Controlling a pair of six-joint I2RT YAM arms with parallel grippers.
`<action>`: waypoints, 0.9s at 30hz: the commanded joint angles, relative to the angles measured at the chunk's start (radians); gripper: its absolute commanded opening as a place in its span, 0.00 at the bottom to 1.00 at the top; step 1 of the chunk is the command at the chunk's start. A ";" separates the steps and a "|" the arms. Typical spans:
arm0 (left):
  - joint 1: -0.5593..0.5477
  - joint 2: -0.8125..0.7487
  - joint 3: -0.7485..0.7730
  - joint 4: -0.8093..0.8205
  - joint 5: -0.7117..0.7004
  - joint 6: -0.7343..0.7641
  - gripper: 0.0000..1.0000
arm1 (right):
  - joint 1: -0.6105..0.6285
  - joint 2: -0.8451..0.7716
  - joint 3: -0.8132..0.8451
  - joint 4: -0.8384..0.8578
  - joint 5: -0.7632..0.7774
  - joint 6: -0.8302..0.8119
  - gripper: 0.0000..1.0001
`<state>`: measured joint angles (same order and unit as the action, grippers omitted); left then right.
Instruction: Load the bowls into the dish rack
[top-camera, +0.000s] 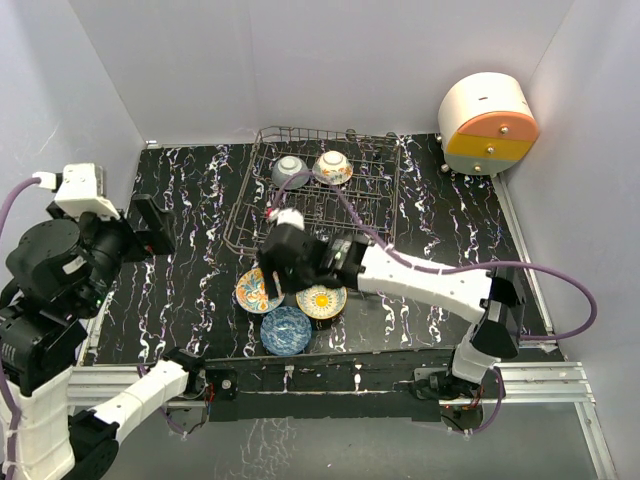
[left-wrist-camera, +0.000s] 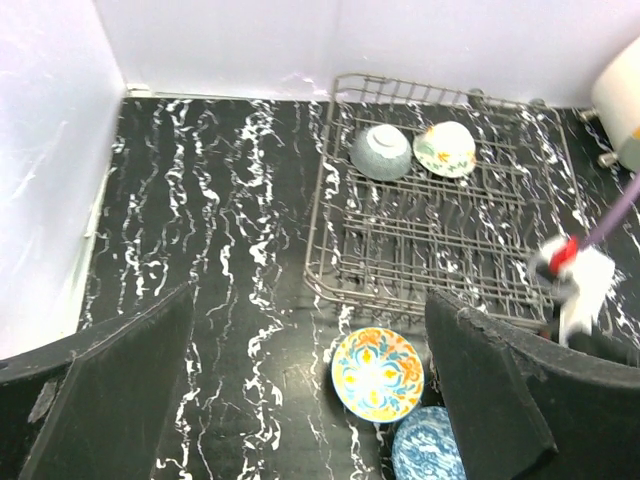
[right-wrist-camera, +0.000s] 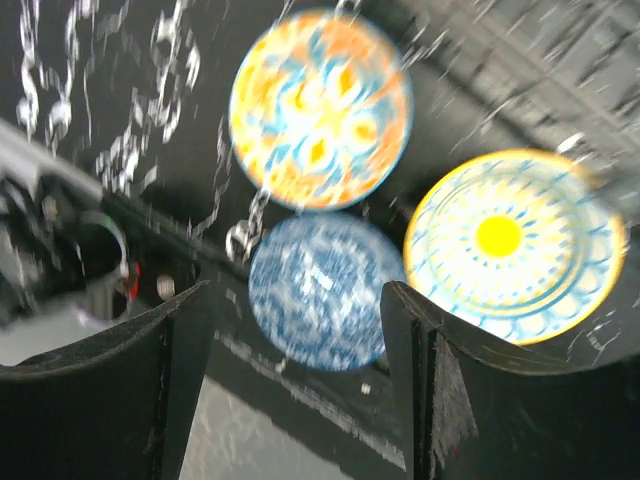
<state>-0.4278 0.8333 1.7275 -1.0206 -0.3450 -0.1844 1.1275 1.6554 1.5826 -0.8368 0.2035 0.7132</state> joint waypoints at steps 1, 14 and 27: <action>-0.003 -0.028 0.029 0.009 -0.142 0.000 0.97 | 0.146 -0.006 -0.007 0.016 -0.057 -0.065 0.68; -0.003 -0.060 0.043 -0.040 -0.196 -0.029 0.97 | 0.242 0.279 0.078 0.001 -0.071 -0.111 0.64; -0.003 -0.082 0.012 -0.053 -0.224 -0.029 0.97 | 0.265 0.362 0.071 0.005 -0.021 -0.132 0.52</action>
<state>-0.4278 0.7647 1.7473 -1.0760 -0.5404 -0.2203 1.3720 2.0201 1.6260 -0.8402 0.1432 0.6033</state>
